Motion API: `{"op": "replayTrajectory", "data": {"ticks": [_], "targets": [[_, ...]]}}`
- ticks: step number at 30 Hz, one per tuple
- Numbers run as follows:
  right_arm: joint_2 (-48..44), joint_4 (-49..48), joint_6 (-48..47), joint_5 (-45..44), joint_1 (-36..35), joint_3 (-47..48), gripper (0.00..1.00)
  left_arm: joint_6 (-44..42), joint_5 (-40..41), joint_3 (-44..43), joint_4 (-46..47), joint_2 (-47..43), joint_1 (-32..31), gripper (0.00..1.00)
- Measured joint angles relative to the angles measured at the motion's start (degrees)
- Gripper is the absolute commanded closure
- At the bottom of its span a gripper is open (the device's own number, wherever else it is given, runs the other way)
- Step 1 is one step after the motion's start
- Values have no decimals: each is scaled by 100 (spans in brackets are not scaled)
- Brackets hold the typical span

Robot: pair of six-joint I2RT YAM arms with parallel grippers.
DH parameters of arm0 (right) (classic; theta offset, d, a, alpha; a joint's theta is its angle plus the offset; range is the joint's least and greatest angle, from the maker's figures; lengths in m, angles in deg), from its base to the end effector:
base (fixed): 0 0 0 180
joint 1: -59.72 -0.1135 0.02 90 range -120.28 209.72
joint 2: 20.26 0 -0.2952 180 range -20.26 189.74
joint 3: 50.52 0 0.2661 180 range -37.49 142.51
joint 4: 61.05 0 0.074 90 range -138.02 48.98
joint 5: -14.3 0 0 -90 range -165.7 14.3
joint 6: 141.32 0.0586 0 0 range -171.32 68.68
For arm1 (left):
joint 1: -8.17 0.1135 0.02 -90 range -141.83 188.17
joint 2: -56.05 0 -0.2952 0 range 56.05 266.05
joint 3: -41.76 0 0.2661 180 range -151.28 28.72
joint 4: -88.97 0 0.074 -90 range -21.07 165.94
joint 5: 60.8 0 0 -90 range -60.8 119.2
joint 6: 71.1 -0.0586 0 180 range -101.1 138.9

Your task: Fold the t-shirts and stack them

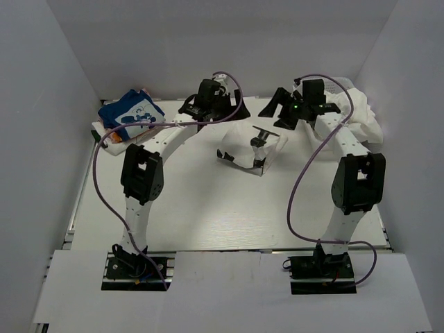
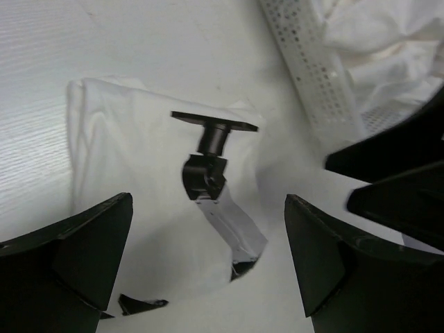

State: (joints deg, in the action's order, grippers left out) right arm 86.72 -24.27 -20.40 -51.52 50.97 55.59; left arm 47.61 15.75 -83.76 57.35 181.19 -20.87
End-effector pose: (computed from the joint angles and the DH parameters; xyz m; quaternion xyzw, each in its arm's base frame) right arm 0.4640 0.0957 0.3139 0.0781 0.8789 0.3232 0.3420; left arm 0.4900 -0.2876 0.2887 0.0599 0.8652 -0.3246 0.3774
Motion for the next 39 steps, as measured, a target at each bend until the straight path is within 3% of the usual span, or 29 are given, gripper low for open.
{"op": "replayTrajectory", "data": {"ticks": [7, 11, 14, 18, 23, 31, 35, 39], "targets": [[157, -1032, 811, 435, -372, -1010, 10, -17, -236, 1443, 116, -389, -203, 0], [195, -1565, 1394, 367, -457, -2218, 10, 50, -269, 2337, 223, -238, -210, 0], [240, -1912, 1862, 557, -415, -3034, 10, 114, -350, 2708, 437, -435, -197, 0], [44, -2240, 2022, 581, -310, -3394, 10, 153, -382, 3108, 673, -621, -201, 0], [-352, -2380, 1585, 560, -240, -3877, 10, 184, -457, 3823, 621, -1134, -234, 0], [-632, -1657, -461, 603, -306, -3530, 10, 131, -564, 4719, -516, -2396, -498, 0], [-1322, -1399, -951, 549, -328, -3276, 10, 39, -463, 4411, -708, -2946, -656, 0], [-1735, -1473, -992, 415, -321, -2944, 10, -181, -190, 3307, -876, -2599, -560, 0]]}}
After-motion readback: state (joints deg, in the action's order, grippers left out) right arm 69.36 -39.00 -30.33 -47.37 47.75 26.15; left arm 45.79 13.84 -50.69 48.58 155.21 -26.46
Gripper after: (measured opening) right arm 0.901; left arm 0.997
